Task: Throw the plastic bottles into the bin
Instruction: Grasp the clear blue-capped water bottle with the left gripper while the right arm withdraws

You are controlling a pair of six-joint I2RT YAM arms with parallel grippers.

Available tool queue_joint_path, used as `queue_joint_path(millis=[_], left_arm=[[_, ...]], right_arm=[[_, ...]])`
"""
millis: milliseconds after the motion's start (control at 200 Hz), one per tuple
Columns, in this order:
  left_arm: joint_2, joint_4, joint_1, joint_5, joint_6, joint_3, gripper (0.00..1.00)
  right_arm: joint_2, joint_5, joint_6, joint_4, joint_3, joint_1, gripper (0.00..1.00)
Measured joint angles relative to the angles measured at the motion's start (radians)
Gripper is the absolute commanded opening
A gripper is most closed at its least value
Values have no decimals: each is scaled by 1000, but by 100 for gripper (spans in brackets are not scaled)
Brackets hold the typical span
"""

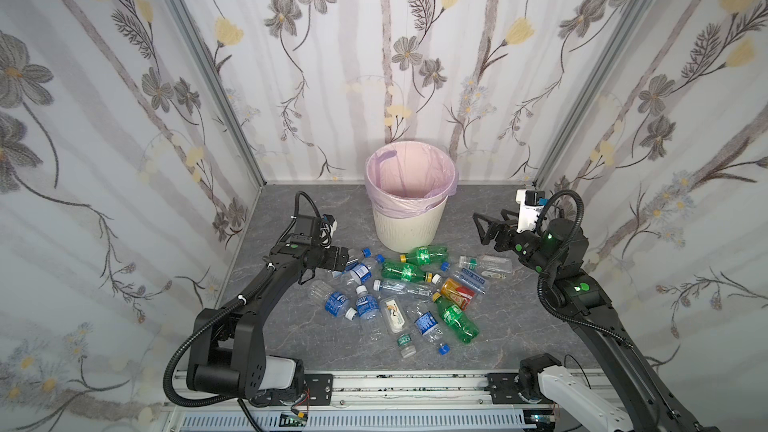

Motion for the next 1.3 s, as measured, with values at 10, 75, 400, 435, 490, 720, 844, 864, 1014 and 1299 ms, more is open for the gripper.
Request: queue_joint_path(millis=[10,75,400,435,490,720,844,864,1014,1299], left_arm=[[4,0,-1,-3,2,2,92],[35,-8,-11,-17,25,15,90],[182,-14,-47,-62,82,64,87],[192,-16,-51,-63,85,64,87],[210,-18,-57,-66,87,67,86],[280,-21,-69,-114,86,107,76],[287,-20,-73,-125,79,113,63],[288,-21,-74,-126,79,113,61],[289,-21,-76,-140,71,113,54],[240,-23,-76,-162,26,114,45]], right_arm=[[0,-1,0,1,0,-1,98],[5,-11,0,8,0,-4,98],[6,-31,7,38,-30,-19,99],[5,-33,7,38,-34,-21,99],[1,-33,7,37,-39,-26,99],[4,-44,7,45,-46,-37,99],[7,-52,8,46,-49,-38,99],[8,-52,8,45,-50,-39,99],[8,-55,8,46,-59,-43,99],[-3,-58,8,45,-67,-50,99]])
